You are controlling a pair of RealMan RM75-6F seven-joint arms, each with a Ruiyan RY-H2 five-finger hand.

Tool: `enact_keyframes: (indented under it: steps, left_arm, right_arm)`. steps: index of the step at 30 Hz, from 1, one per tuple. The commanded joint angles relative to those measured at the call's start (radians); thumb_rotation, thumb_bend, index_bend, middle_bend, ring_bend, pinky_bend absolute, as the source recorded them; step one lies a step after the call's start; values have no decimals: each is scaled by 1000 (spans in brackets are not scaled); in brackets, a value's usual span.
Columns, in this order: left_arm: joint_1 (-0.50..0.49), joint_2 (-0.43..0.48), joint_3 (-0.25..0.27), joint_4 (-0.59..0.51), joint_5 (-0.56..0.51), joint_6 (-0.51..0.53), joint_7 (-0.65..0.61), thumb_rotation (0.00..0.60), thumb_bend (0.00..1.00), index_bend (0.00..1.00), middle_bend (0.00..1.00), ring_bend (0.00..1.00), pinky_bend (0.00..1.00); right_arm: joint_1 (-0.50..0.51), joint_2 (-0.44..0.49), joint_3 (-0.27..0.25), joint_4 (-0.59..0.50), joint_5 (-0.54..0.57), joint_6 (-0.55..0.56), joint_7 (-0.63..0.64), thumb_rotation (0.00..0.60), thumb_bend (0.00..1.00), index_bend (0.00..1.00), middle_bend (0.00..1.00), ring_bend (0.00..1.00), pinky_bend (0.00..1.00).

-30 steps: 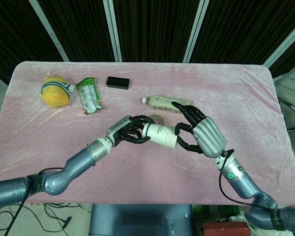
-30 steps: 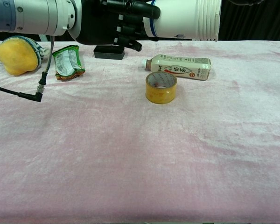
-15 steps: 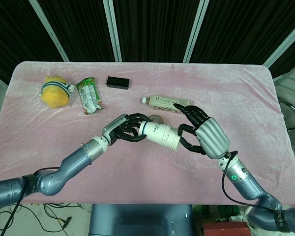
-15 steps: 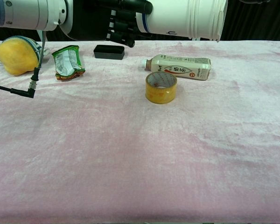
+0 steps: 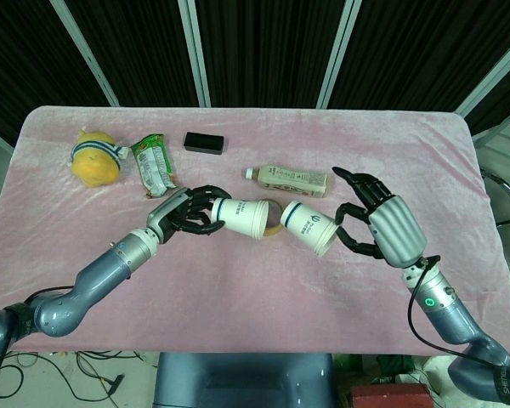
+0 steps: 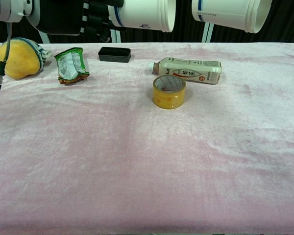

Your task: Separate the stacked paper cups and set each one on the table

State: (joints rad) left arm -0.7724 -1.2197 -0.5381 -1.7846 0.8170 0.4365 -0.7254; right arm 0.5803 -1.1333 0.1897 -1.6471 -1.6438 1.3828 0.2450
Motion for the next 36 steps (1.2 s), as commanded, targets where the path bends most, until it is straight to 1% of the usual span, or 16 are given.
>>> enact_keyframes:
  steps: [1, 6, 10, 12, 14, 16, 18, 19, 21, 22, 24, 25, 29, 30, 32, 36]
  left_arm:
    - [22, 17, -2, 10, 15, -16, -15, 600, 418, 436, 450, 350, 592]
    - [51, 48, -8, 24, 48, -47, -28, 600, 418, 429, 447, 350, 592]
    - [39, 96, 16, 21, 116, -59, 54, 600, 418, 427, 441, 350, 592]
    - [25, 121, 36, 11, 141, -46, 113, 600, 418, 426, 438, 350, 592]
    - [8, 147, 68, -3, 158, -22, 189, 600, 418, 426, 436, 350, 592]
    - [-19, 173, 111, -13, 170, 9, 293, 600, 418, 426, 434, 350, 592]
    - [-49, 195, 165, -23, 170, 61, 426, 600, 418, 426, 434, 350, 592]
    - [-66, 199, 194, -30, 156, 107, 509, 600, 418, 426, 434, 350, 593]
    - [-87, 198, 235, -43, 126, 177, 629, 600, 418, 425, 434, 349, 595]
    - [-103, 195, 265, -55, 100, 230, 725, 600, 418, 424, 434, 349, 597]
    - [-125, 189, 301, -75, 55, 297, 846, 600, 418, 421, 434, 349, 599]
    - [-142, 183, 325, -90, 16, 342, 933, 600, 418, 420, 434, 349, 600]
    - [-198, 163, 395, -114, -74, 457, 1187, 600, 418, 418, 434, 349, 601]
    - [-216, 148, 414, -124, -109, 499, 1268, 600, 418, 417, 434, 349, 601]
    - [-242, 123, 436, -138, -163, 557, 1374, 600, 418, 413, 432, 347, 601]
    - [-278, 90, 464, -159, -255, 616, 1503, 600, 418, 408, 423, 337, 601]
  right_arm:
    - [-5, 9, 2, 7, 5, 1, 5, 600, 551, 887, 73, 168, 176]
    - [-11, 37, 0, 19, 21, -18, -4, 600, 557, 890, 71, 168, 176]
    - [-3, 82, -10, 14, 48, -85, -23, 600, 569, 901, 67, 168, 176]
    - [5, 105, -14, 2, 64, -126, -28, 600, 571, 907, 64, 169, 176]
    - [17, 131, -22, -15, 77, -178, -34, 600, 576, 908, 58, 169, 176]
    - [31, 161, -29, -37, 89, -232, -41, 600, 581, 908, 54, 169, 176]
    - [45, 189, -33, -62, 101, -280, -51, 600, 584, 908, 46, 169, 176]
    - [54, 207, -36, -79, 108, -311, -56, 600, 584, 908, 45, 169, 176]
    - [68, 233, -40, -104, 119, -355, -63, 600, 586, 908, 44, 169, 176]
    - [79, 252, -43, -122, 130, -391, -68, 600, 588, 908, 44, 169, 176]
    - [95, 277, -46, -144, 143, -439, -80, 600, 591, 908, 44, 169, 176]
    - [106, 291, -50, -157, 153, -473, -97, 600, 592, 908, 44, 169, 176]
    - [141, 316, -68, -187, 183, -581, -160, 600, 595, 908, 43, 169, 176]
    - [153, 319, -72, -196, 197, -614, -184, 600, 596, 908, 42, 169, 176]
    - [169, 315, -75, -205, 224, -652, -223, 600, 599, 908, 41, 169, 176]
    - [205, 301, -84, -210, 287, -729, -306, 600, 610, 908, 38, 169, 176]
